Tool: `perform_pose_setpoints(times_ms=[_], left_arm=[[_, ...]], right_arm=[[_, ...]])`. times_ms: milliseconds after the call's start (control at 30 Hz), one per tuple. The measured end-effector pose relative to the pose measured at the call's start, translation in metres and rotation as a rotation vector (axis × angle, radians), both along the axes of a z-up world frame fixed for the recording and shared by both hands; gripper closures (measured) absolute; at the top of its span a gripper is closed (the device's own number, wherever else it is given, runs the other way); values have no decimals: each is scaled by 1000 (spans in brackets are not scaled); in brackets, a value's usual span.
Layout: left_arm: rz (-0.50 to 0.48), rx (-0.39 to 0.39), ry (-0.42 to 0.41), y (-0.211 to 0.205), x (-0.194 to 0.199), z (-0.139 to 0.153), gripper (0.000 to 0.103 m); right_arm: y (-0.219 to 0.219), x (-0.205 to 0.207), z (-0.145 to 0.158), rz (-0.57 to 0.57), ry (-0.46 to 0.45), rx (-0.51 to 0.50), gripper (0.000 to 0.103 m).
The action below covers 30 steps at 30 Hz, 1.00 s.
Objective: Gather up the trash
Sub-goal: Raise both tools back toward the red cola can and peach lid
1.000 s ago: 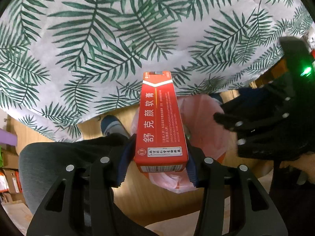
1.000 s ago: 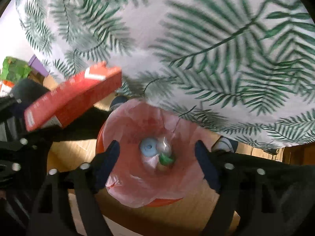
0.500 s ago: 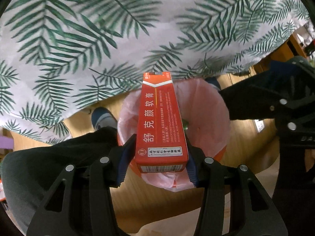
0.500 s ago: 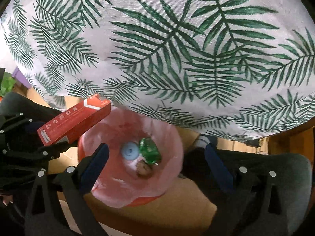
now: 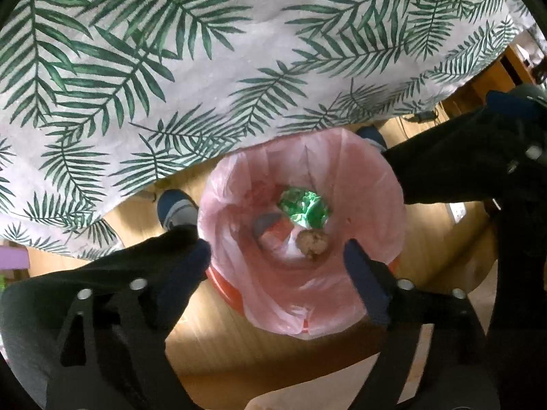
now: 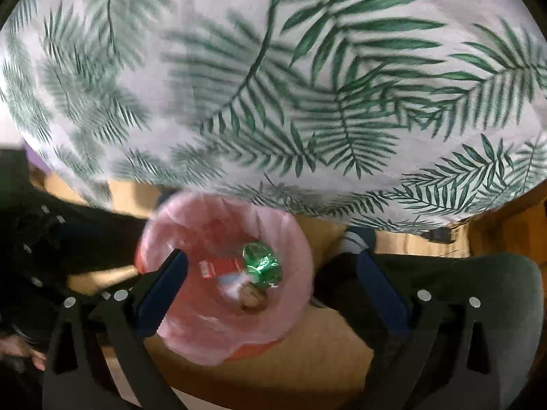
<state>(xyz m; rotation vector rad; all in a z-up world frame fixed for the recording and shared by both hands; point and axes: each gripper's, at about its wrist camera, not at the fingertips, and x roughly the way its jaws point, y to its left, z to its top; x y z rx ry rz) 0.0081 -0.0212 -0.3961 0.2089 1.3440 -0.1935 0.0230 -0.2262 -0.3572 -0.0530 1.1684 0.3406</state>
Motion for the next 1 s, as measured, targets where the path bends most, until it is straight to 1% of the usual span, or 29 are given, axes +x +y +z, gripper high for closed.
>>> perform_pose_setpoints(times_ms=[67, 133, 167, 200, 233, 267, 300, 333, 367, 400, 433, 500, 567, 600, 633, 700, 767, 800, 867, 900, 933, 1000], left_arm=[[12, 27, -35, 1, -3, 9, 16], [17, 5, -71, 3, -7, 26, 14], [15, -8, -105, 4, -11, 36, 13], [15, -16, -155, 4, -16, 49, 12], [2, -32, -230, 3, -24, 68, 11], [-17, -44, -262, 4, -28, 81, 6], [-38, -50, -279, 4, -32, 100, 6], [-44, -45, -282, 3, -31, 111, 6], [-44, -34, -287, 4, -31, 126, 6], [-36, -27, -303, 6, -31, 141, 6], [-17, -33, -342, 9, -31, 162, 6], [11, -69, -414, 15, -29, 198, 6], [46, -81, -498, 20, -25, 236, 6], [61, -86, -549, 22, -21, 258, 6], [69, -92, -581, 24, -17, 271, 6], [78, -113, -641, 26, -5, 301, 6], [79, -117, -689, 26, 9, 321, 6], [78, -113, -711, 24, 22, 332, 6], [74, -116, -740, 22, 47, 347, 6], [72, -121, -744, 19, 54, 350, 6], [60, -133, -743, 17, 72, 353, 6], [58, -121, -736, 10, 99, 354, 6]], right_arm=[[-5, -3, 12, -13, -33, 39, 5], [-9, -15, 31, -12, -114, 92, 5], [-11, -18, 36, -8, -135, 103, 5], [-12, -22, 42, 19, -136, 129, 5], [-11, -24, 47, 62, -91, 124, 5], [-9, -24, 52, 60, -84, 94, 5], [-10, -27, 61, 49, -103, 67, 5], [-12, -30, 70, 47, -128, 66, 5], [-16, -34, 88, 42, -178, 66, 5], [-17, -35, 99, 34, -208, 58, 5], [-19, -37, 119, 28, -258, 55, 5], [-24, -37, 154, 25, -327, 75, 5], [-27, -35, 188, -9, -401, 92, 5], [-27, -31, 200, -16, -412, 101, 5], [-29, -25, 218, -26, -425, 121, 5], [-33, -13, 241, -44, -456, 142, 5], [-36, 2, 264, -49, -505, 139, 5], [-37, 10, 271, -45, -522, 130, 5], [-39, 30, 282, -49, -547, 109, 5], [-40, 42, 286, -53, -550, 103, 5], [-41, 51, 289, -63, -550, 97, 5], [-41, 65, 294, -75, -558, 89, 5]])
